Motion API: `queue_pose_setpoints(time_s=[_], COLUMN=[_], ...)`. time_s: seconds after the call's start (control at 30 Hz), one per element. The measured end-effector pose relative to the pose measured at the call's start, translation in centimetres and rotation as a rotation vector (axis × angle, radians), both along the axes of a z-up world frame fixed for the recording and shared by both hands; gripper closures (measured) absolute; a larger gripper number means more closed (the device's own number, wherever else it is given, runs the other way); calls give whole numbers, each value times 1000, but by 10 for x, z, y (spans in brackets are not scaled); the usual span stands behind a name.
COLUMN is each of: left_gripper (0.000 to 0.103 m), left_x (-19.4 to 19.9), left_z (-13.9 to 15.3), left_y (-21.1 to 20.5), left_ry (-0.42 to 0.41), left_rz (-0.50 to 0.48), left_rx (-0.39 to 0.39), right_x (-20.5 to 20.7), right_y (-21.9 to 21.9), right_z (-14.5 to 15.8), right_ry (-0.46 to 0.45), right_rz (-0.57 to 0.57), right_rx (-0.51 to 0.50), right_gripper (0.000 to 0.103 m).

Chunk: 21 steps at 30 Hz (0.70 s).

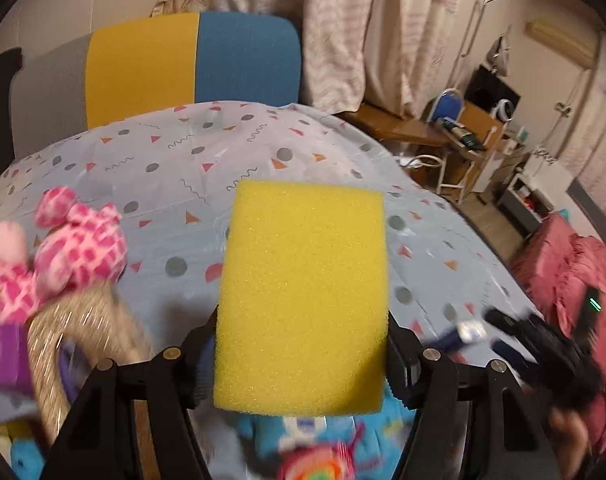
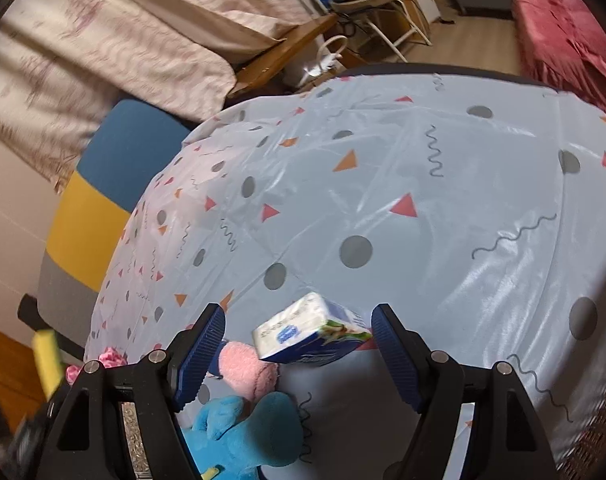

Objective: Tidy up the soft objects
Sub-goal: 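Grasp the yellow sponge with the left tool and lift it, then grasp the white Tempo tissue pack with the right tool while the left tool holds the sponge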

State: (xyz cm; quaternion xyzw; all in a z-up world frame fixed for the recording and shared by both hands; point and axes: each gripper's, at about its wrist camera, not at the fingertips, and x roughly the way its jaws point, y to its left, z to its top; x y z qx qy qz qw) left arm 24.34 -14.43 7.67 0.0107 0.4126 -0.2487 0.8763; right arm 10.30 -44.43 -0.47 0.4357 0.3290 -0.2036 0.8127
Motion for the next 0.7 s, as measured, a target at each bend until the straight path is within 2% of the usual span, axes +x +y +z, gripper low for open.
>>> queue_pose_setpoints(time_s=[0.1,0.27,0.4,0.53,0.7], left_gripper=[35,35,35,35,35], left_x=[-34,-88,-131,-158,-186], left_z=[8,4,-2,-17,-49], left_y=[23,61,94,113,126], left_ry=[-7,-8,-26,-14,55], left_rz=[-15,1,35,58,72], left_rx=[-29,-54,-52,-43,-26], right_x=[-2,0,18,32,44], right_y=[-5,-4,13,29,37], right_z=[-5,-7,-4,-4,-14], right_ry=[16,36,94,166,249], right_rz=[-23,-24,63,134,183], right_rx=[17,9,-78,-180,-229], right_gripper=[26,24,22,22,22])
